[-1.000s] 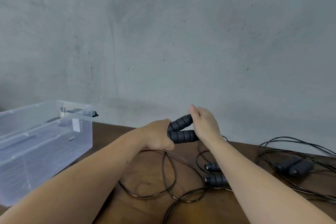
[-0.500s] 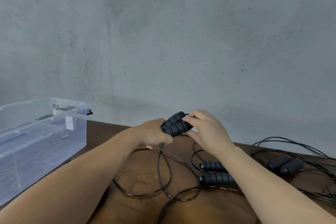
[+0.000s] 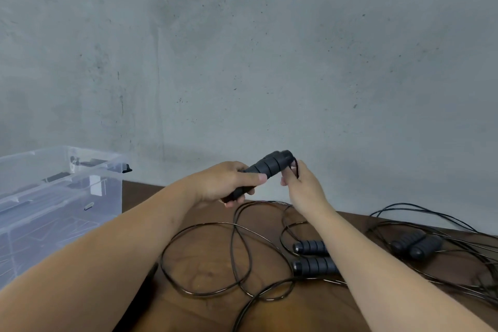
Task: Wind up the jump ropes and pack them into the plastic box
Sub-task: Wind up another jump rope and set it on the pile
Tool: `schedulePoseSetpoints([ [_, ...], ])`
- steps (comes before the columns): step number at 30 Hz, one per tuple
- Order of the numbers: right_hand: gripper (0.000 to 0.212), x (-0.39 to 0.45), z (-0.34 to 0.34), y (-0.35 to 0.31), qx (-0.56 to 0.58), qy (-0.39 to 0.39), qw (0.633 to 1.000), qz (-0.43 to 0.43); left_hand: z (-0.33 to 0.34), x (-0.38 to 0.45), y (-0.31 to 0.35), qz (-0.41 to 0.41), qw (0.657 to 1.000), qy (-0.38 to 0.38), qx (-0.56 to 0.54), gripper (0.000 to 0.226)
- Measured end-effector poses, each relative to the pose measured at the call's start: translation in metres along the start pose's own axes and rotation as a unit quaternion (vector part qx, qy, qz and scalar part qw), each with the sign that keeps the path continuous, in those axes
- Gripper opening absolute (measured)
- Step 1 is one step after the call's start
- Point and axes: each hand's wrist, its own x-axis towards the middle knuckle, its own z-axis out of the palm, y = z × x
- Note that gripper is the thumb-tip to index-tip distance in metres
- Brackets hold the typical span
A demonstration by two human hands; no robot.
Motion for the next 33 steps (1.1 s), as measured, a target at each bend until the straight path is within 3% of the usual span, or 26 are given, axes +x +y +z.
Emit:
schedulePoseSetpoints([
  [3, 0.033, -0.011, 0.025, -0.006, 0.042, 0.022, 0.998, 0.044, 0.005, 0.006, 0.007, 0.006, 0.99, 0.057, -0.126, 0.036],
  [6, 0.034, -0.026, 0.051, -0.011, 0.022, -0.039, 0.998, 0.047, 0.005, 0.014, 0.018, 0.01, 0.971, 0.117, -0.207, 0.041],
  [14, 0.037, -0.047, 0.06, -0.025, -0.205, -0.083, 0.972, -0.083, 0.0, 0.018, 0.003, -0.053, 0.992, 0.094, -0.072, 0.047],
  [20, 0.034, -0.047, 0.044, -0.024, -0.287, -0.156, 0.934, -0.143, 0.002, 0.022, -0.014, -0.07, 0.987, 0.086, -0.116, 0.049],
  [23, 0.034, -0.05, 0.034, -0.031, -0.303, -0.226, 0.917, -0.13, -0.002, 0.024, -0.02, -0.051, 0.99, 0.126, -0.04, 0.045],
  [27, 0.029, -0.041, -0.003, -0.051, -0.34, -0.253, 0.896, -0.135, -0.015, 0.019, -0.031, -0.029, 0.965, 0.119, 0.233, 0.038],
  [33, 0.012, 0.004, -0.064, -0.089, -0.196, -0.24, 0.949, -0.059, -0.009, 0.003, -0.017, 0.017, 0.955, -0.011, 0.295, 0.038],
])
